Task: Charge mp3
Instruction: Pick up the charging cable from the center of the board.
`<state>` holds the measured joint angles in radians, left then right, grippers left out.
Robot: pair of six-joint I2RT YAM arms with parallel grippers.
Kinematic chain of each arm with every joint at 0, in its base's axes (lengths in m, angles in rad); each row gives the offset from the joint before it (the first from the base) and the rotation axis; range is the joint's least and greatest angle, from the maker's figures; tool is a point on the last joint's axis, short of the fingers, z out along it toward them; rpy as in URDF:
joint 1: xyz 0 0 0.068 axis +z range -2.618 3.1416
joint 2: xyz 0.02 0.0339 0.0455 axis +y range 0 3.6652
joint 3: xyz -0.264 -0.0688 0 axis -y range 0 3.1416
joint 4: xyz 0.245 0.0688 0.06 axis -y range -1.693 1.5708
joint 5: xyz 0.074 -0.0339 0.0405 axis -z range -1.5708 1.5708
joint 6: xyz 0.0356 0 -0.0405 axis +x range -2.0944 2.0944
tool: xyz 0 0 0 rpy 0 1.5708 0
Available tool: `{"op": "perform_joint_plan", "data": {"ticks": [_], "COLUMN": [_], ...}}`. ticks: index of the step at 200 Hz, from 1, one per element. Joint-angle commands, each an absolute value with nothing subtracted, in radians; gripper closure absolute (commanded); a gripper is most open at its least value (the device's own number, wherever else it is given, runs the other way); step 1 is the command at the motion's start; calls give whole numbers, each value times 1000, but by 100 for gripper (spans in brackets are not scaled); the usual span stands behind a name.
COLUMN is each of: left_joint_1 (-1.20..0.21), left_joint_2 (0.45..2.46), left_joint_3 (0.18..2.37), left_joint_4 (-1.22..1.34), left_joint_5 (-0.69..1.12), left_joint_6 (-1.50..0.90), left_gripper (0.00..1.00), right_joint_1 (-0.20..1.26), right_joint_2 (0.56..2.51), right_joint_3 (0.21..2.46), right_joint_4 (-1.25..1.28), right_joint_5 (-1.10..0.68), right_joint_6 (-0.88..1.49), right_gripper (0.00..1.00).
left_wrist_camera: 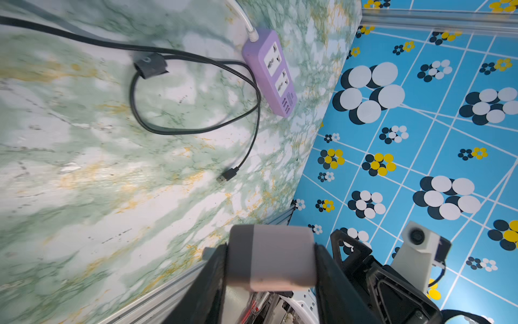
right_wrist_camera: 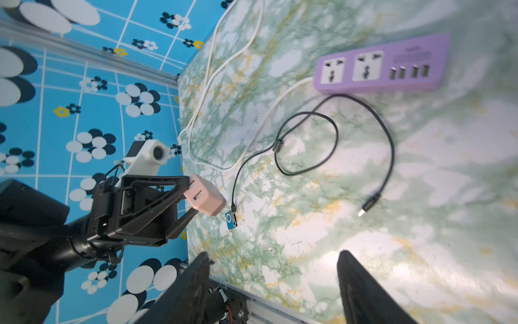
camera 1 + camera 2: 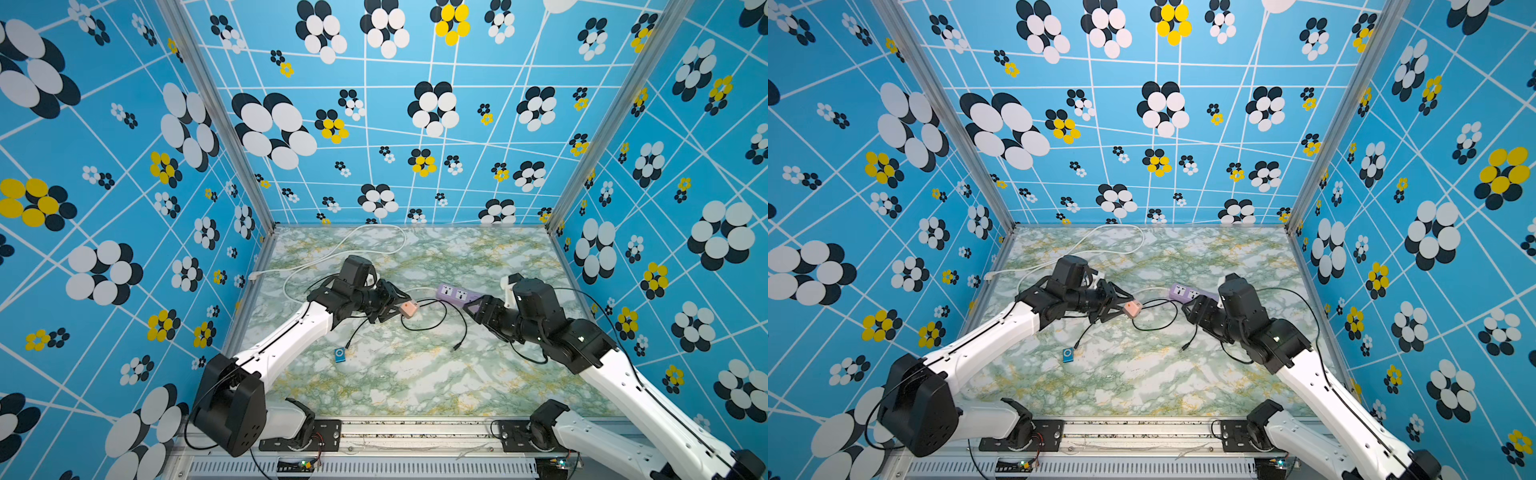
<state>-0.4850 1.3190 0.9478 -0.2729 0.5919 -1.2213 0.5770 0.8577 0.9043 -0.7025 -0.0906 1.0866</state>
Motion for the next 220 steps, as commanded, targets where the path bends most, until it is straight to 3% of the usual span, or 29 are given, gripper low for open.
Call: {"op": "perform_joint_plan", "data": {"ticks": [1, 36, 66, 101, 220], "left_joint_1": [-482, -456, -435, -419, -353], "left_joint_2": [1258, 1202, 1167, 1130, 1024], "left_joint_3": [883, 828, 830, 804, 773], "left_joint_4": [-214, -200, -260, -279, -372], "left_joint_5": [557, 592, 604, 611, 612], "left_joint_6": [-1090, -1058, -1029, -1029, -994], "left_gripper": [91, 92, 92, 91, 92], "right_joint_1": [574, 528, 418, 329, 322], "right_joint_2": [877, 1026, 1159, 1360, 1554], "right_joint_3": [723, 599, 639, 660, 836], "right_joint_4": [-781, -503, -455, -353, -574], "right_joint_5": [-147, -203, -246, -420, -442], "right_joint_6": [1493, 1588, 1505, 1451, 1266], "right_gripper": [39, 53, 54, 54, 63]}}
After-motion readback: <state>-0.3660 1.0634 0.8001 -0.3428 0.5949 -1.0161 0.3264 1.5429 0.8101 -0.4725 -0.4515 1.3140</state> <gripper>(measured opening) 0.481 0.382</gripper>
